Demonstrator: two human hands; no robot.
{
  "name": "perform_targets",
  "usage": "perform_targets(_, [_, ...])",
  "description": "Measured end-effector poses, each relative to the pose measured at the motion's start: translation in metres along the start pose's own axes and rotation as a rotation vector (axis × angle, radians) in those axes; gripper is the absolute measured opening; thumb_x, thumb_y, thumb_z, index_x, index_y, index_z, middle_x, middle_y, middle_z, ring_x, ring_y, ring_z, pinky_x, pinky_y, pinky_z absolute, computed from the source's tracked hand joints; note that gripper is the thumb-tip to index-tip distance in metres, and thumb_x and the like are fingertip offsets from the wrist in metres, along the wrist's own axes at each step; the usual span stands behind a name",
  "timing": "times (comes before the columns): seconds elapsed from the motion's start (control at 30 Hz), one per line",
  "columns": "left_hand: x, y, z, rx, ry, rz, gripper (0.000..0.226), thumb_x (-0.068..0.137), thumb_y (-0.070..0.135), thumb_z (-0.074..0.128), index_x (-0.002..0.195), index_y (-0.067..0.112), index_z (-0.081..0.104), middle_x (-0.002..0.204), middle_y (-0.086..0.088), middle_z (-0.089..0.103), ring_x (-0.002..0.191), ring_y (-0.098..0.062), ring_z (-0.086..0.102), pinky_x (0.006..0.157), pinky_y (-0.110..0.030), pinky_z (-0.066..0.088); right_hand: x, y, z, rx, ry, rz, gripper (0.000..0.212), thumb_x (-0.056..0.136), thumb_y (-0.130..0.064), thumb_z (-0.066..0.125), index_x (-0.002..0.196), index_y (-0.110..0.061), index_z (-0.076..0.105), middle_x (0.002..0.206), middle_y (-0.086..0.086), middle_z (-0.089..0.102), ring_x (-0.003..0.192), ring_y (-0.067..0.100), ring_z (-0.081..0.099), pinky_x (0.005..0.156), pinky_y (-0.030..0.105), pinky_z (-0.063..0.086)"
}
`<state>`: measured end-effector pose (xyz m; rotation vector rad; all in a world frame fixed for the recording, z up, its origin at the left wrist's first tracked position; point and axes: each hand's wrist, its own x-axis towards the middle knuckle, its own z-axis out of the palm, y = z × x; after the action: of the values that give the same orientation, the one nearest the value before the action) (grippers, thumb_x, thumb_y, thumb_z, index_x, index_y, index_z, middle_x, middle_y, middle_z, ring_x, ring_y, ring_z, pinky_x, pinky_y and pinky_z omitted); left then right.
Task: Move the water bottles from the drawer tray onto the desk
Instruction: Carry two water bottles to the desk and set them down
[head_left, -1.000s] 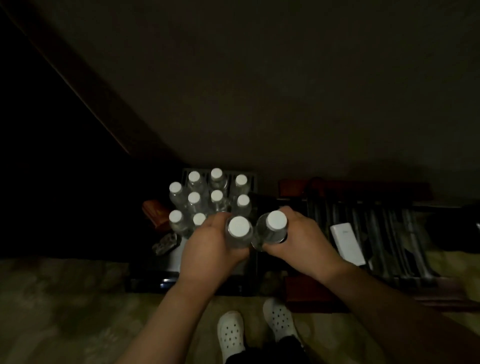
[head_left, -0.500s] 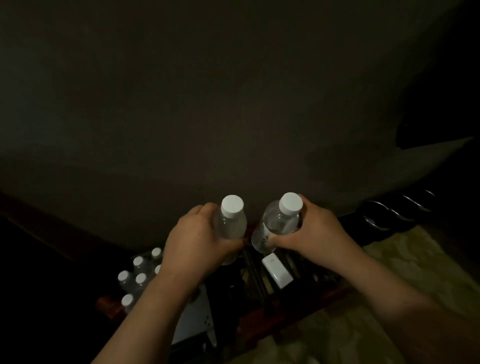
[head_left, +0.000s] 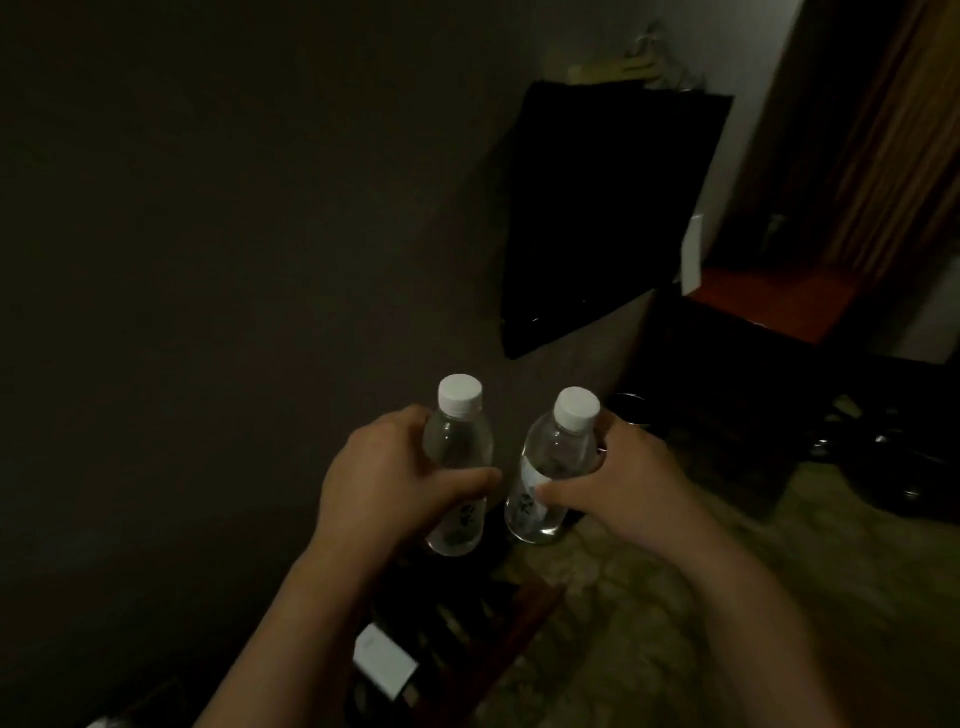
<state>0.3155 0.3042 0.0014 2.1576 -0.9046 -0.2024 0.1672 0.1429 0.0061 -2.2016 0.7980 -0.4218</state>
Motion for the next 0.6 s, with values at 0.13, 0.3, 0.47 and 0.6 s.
perform_targets(0.13, [0.031,0.077,0.062,-0.021,-0.008,0.095,0.052,0.057,0.063,0.081,0.098,0.037,0.062,0.089,0.016,0.067,0.081,-0.001,0.065,0.073,-0.036,0.059,0.009,0.058,-0.085,-0.023,0.074,0.028,0.061,0.063,-0.038,0.088,0.116,-0.035,0.057,0.103,-0.014,0.066,0.093,0.004,0.064,0.081,0.028,0.054])
perform_targets(0.3, [0.069,0.160,0.144,-0.066,-0.023,0.188,0.047,0.058,0.061,0.082,0.094,0.036,0.062,0.087,0.015,0.067,0.080,-0.002,0.065,0.072,-0.038,0.060,0.021,0.127,-0.177,-0.032,0.159,0.055,0.060,0.063,-0.041,0.087,0.114,-0.039,0.056,0.100,-0.017,0.065,0.086,-0.001,0.063,0.069,0.017,0.048])
perform_targets(0.47, [0.113,0.227,0.215,-0.084,-0.098,0.245,0.047,0.057,0.061,0.082,0.090,0.035,0.063,0.085,0.015,0.067,0.078,-0.002,0.064,0.071,-0.040,0.059,0.037,0.180,-0.247,-0.013,0.235,0.134,0.058,0.065,-0.036,0.088,0.114,-0.036,0.057,0.101,-0.017,0.066,0.088,-0.003,0.062,0.068,0.016,0.048])
perform_targets(0.6, [0.161,0.270,0.266,-0.066,-0.150,0.300,0.049,0.055,0.067,0.080,0.090,0.037,0.062,0.084,0.016,0.066,0.077,-0.001,0.063,0.072,-0.040,0.059,0.064,0.222,-0.289,-0.011,0.312,0.189,0.057,0.065,-0.036,0.087,0.114,-0.035,0.058,0.100,-0.014,0.066,0.089,0.001,0.063,0.073,0.022,0.052])
